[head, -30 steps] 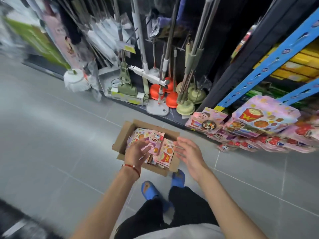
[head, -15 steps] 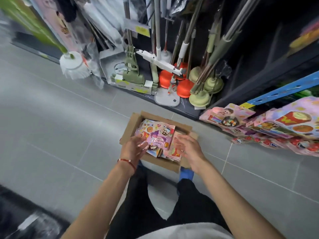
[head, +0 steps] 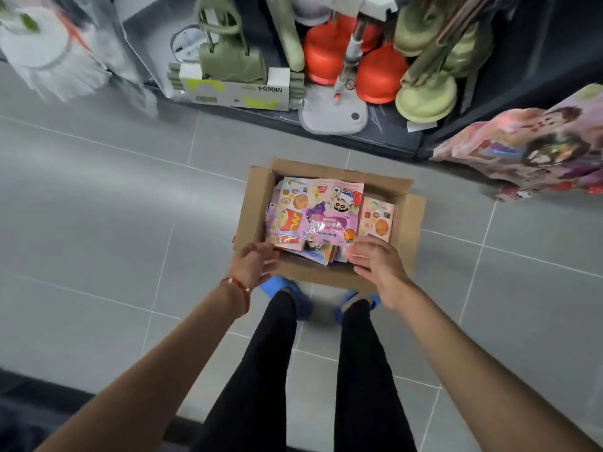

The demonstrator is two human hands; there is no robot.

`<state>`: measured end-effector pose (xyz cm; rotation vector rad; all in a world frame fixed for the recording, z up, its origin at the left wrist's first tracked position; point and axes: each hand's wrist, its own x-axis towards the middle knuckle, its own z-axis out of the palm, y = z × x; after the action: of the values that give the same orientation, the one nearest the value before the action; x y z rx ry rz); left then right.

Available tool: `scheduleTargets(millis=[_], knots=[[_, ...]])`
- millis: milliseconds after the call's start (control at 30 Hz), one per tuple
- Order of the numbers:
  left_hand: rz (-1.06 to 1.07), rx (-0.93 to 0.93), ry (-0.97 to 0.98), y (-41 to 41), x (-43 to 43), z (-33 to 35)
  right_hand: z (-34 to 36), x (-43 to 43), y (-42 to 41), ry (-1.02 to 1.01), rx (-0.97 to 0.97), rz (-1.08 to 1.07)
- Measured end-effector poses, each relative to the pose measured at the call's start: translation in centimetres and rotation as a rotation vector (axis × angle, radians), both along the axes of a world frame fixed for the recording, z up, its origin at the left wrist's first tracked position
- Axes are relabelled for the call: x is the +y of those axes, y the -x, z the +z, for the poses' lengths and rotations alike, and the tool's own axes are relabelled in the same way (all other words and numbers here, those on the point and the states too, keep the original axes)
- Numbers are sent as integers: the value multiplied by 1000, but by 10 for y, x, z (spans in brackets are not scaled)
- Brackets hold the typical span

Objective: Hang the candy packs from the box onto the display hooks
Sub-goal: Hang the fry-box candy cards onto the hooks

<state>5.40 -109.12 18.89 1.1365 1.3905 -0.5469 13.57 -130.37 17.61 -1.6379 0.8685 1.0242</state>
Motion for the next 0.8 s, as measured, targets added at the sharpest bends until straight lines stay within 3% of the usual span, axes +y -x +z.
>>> scheduleTargets(millis=[233, 533, 633, 800], knots=[[-79, 61, 9, -2, -4, -117, -131, -18, -13, 114, -48, 68], [-260, 70, -151, -34, 9, -263, -259, -7, -56, 251, -317, 292], [-378, 108, -214, -40, 22, -320, -293, 8, -76, 233, -284, 185], [-483, 168, -146, -72, 21, -337, -333, 20, -90, 245, -232, 134]])
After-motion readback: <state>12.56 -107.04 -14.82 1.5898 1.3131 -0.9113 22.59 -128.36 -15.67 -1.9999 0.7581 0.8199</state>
